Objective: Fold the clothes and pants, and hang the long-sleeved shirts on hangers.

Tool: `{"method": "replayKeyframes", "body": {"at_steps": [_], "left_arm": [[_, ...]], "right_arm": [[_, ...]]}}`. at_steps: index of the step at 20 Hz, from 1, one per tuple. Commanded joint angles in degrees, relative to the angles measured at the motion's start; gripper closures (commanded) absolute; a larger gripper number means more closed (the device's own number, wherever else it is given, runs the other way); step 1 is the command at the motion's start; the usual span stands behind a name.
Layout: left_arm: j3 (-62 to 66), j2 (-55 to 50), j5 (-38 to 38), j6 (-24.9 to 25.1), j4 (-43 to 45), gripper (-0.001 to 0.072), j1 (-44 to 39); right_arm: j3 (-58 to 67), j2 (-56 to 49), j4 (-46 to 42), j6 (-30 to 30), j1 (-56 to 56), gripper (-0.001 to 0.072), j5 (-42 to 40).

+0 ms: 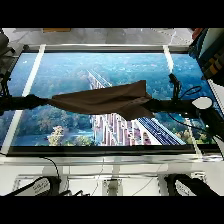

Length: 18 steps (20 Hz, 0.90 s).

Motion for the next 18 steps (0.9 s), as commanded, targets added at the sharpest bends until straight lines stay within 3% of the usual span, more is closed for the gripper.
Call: {"method": "replayKeyframes", "body": {"at_steps": [1,4,7,9,15,18], "left_arm": [[-4.55,4.52,-0.55,0.61,0.39,0.0695,0.39],[-7.87,5.64,5.01,0.52,-0.39,0.0695,0.35],[-10.1,5.51,12.94,0.55,-6.82,0.0695,-0.04],[-10.86,4.44,17.86,0.55,-8.2,0.0695,-2.54],[-10.99,-5.11,36.17,-0.46,-8.22,0.0695,-16.13],[-10.99,-9.68,42.49,-2.97,-8.22,0.0695,-18.8]], "right_arm": [[0.09,4.13,-1.51,0.55,-0.04,0.0702,2.03],[0.09,3.63,-1.51,2.29,-0.04,0.0702,-6.32],[0.11,1.31,-1.27,4.92,-0.02,0.0702,-24.68],[0.11,-2.16,-0.92,5.07,-0.02,0.0702,-32.74],[0.48,-17.09,5.16,5.07,-0.04,0.0702,-43.8],[5.46,-23.23,5.84,5.01,-0.04,0.0702,-43.89]]}}
